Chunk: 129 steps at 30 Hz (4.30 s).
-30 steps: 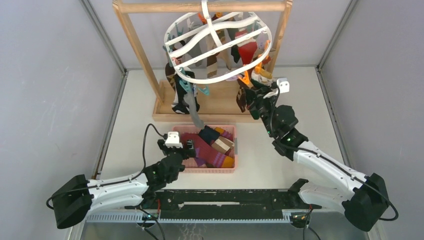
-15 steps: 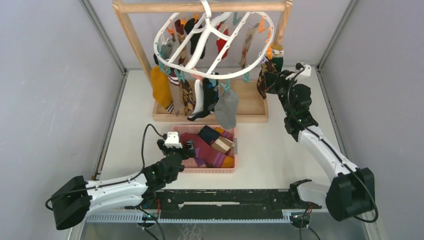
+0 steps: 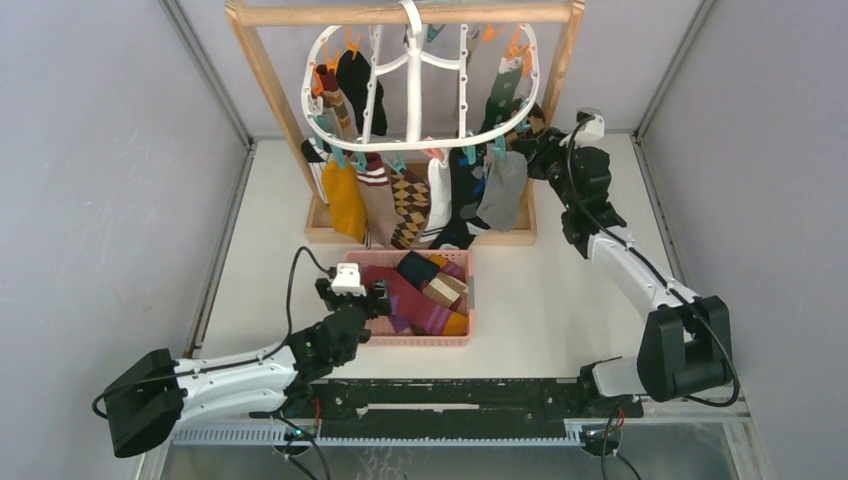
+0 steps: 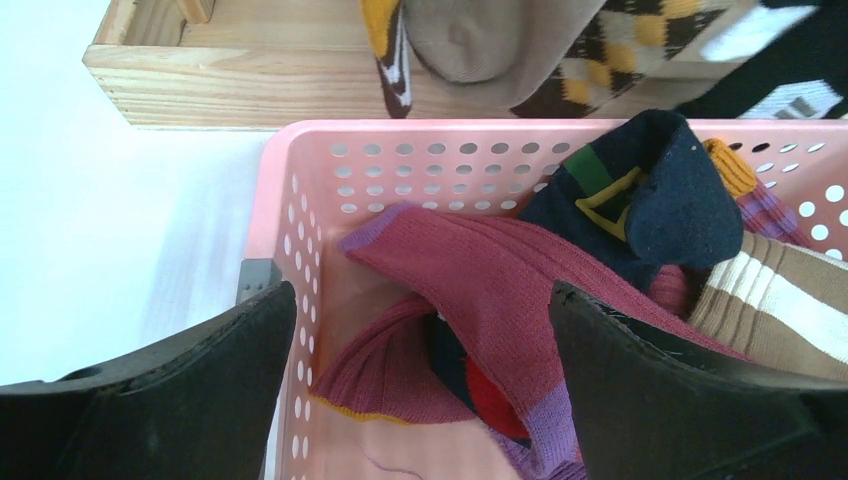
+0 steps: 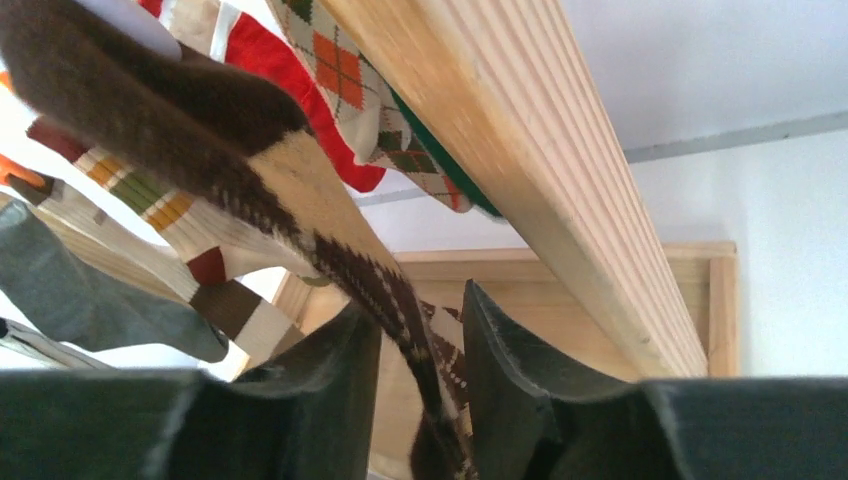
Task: Remove the socks clipped to the hanger
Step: Adjust the hanger on the clothesline, then remove the sock from the hanger.
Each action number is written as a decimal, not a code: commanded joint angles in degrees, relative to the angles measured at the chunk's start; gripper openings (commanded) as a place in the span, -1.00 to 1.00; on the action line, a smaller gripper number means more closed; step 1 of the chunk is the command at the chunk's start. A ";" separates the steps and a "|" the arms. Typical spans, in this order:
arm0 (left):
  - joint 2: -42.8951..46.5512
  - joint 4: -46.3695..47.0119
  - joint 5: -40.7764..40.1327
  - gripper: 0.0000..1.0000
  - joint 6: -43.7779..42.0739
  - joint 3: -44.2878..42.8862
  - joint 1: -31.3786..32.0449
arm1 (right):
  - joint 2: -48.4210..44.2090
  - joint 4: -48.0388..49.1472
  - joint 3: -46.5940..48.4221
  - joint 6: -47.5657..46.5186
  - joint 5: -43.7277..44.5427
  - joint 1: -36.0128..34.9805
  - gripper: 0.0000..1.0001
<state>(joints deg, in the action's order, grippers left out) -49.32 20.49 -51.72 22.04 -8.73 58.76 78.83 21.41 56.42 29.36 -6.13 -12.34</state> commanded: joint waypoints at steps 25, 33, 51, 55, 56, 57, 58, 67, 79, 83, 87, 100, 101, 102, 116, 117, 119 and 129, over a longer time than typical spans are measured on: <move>-9.07 2.93 -0.84 0.99 -0.81 -6.65 0.15 | -45.64 -20.45 -22.02 -14.67 25.73 -32.80 0.30; -8.99 2.15 -1.05 0.99 -0.78 -7.15 0.13 | -40.98 -12.96 -22.85 -20.50 27.14 -49.56 0.29; 11.52 -9.73 -4.33 1.00 -3.61 -8.98 2.10 | -8.90 3.04 -9.73 -24.63 38.80 -46.77 0.52; 11.87 -10.20 -4.69 1.00 -3.93 -8.93 2.06 | -5.94 3.59 -7.28 -24.63 39.44 -45.16 0.58; 11.83 -10.21 -4.70 0.99 -3.99 -8.95 2.06 | -5.22 3.37 -6.50 -24.69 39.74 -44.83 0.59; 11.72 -10.27 -4.68 0.99 -3.94 -8.98 2.05 | -4.59 3.29 -5.75 -24.96 40.26 -44.44 0.60; 11.75 -10.29 -4.69 0.99 -3.94 -8.94 2.06 | -3.88 3.10 -4.93 -25.19 40.49 -44.31 0.60; 13.02 -9.75 -4.57 1.00 -4.26 -7.96 2.06 | 0.06 1.26 -1.41 -24.70 39.40 -42.64 0.60; 13.73 -9.71 -5.04 0.99 -4.46 -7.25 2.08 | 1.72 1.00 -1.40 -23.15 37.26 -41.72 0.60; 13.70 -9.64 -4.99 1.00 -4.46 -7.18 2.06 | 1.39 0.16 -1.40 -22.97 37.24 -41.81 0.60; 13.34 -9.44 -5.08 0.99 -4.42 -7.22 2.06 | 1.31 -0.23 -1.40 -22.69 37.33 -41.81 0.60; 12.48 -9.09 -5.05 0.99 -4.21 -7.24 2.07 | 0.82 -1.19 -2.82 -21.02 37.27 -40.46 0.61; 12.39 -8.95 -4.98 0.99 -4.20 -7.18 2.06 | 0.42 -1.26 -3.22 -20.58 37.13 -40.02 0.61; 12.20 -8.70 -4.91 0.99 -4.19 -7.16 2.06 | -0.01 -1.36 -3.63 -20.22 36.93 -39.42 0.61; 10.13 -7.92 -4.09 1.00 -3.67 -7.76 2.06 | -2.55 -2.90 -4.22 -20.09 33.25 -37.13 0.15; 10.17 -7.92 -4.06 1.00 -3.62 -7.74 2.06 | -2.74 -2.90 -4.28 -20.19 32.96 -37.07 0.04; 10.05 -7.88 -3.74 0.99 -3.50 -7.75 2.06 | -3.35 -2.78 -4.62 -20.39 32.37 -37.13 -0.16; 11.70 -2.35 9.66 1.00 -6.04 -6.60 2.19 | -10.89 -5.36 -6.72 -19.98 25.43 -37.19 -0.68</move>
<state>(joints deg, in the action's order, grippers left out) -38.50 13.23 -49.65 17.96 -14.70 60.64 72.90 15.57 50.15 8.88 23.59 -49.56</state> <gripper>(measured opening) 0.996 0.160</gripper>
